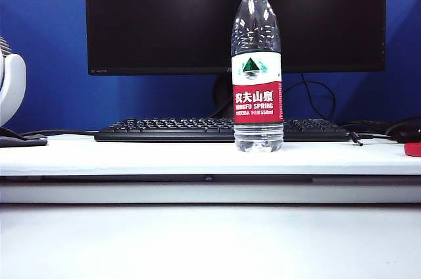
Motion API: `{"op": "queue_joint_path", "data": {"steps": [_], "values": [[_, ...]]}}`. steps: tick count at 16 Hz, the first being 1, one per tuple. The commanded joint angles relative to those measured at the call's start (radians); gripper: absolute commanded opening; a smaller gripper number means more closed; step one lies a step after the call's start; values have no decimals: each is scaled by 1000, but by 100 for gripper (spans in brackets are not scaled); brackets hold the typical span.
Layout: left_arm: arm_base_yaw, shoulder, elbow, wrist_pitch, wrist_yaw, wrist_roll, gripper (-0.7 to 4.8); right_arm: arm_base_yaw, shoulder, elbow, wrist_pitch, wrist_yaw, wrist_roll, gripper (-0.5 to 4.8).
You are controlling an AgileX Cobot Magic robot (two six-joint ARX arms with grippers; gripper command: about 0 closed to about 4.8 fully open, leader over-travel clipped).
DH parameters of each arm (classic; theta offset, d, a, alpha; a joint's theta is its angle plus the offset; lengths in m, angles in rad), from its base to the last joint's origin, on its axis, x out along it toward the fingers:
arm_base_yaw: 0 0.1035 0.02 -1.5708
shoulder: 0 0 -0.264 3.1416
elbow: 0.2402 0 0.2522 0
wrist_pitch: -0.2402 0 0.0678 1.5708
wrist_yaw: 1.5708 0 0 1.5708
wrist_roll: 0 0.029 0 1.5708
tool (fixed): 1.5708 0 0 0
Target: Unscrew the cap from the plastic bottle on the table.
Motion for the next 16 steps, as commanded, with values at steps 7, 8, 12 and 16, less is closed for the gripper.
{"op": "queue_joint_path", "data": {"steps": [7, 8, 12, 16], "values": [[1, -2, 1, 13, 3, -3, -4, 0, -2, -8, 10, 0, 3, -1], [1, -2, 1, 13, 3, -3, -4, 0, -2, -8, 10, 1, 3, -1], [1, -2, 1, 13, 3, -3, -4, 0, -2, -8, 10, 0, 3, -1], [1, -2, 1, 13, 3, -3, -4, 0, -2, -8, -9, 1, -27, -1]]}}
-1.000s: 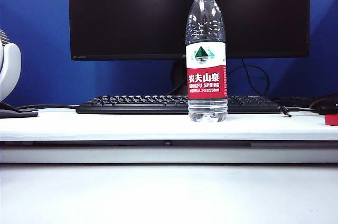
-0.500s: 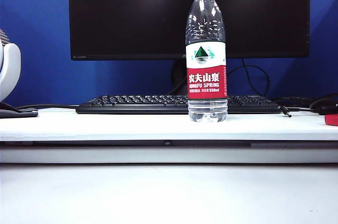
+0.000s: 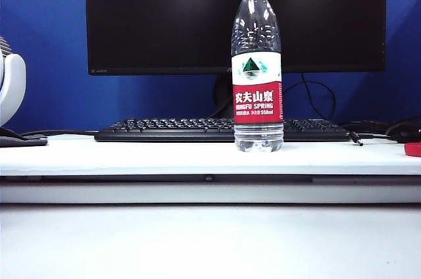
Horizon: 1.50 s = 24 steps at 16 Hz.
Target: Unscrew the cap from the plastic bottle on the table.
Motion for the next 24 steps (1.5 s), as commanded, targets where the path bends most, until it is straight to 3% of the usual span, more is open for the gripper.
{"op": "queue_joint_path", "data": {"steps": [1, 4, 5, 10, 17, 24], "values": [[1, -2, 1, 13, 3, -3, -4, -1, -2, -8, -21, 5, -111, -1], [1, -2, 1, 13, 3, -3, -4, -37, -2, -8, -56, 5, -352, -1], [1, -2, 1, 13, 3, -3, -4, -76, -2, -8, -52, 12, -381, -1], [1, -2, 1, 13, 5, -3, -4, -260, -2, -8, -2, 45, -355, -1], [1, -2, 1, 13, 5, -3, -4, -258, -2, -8, 5, 44, -362, -1], [1, -2, 1, 13, 5, -3, -4, -247, -2, -8, 20, -22, -413, -1]]}}
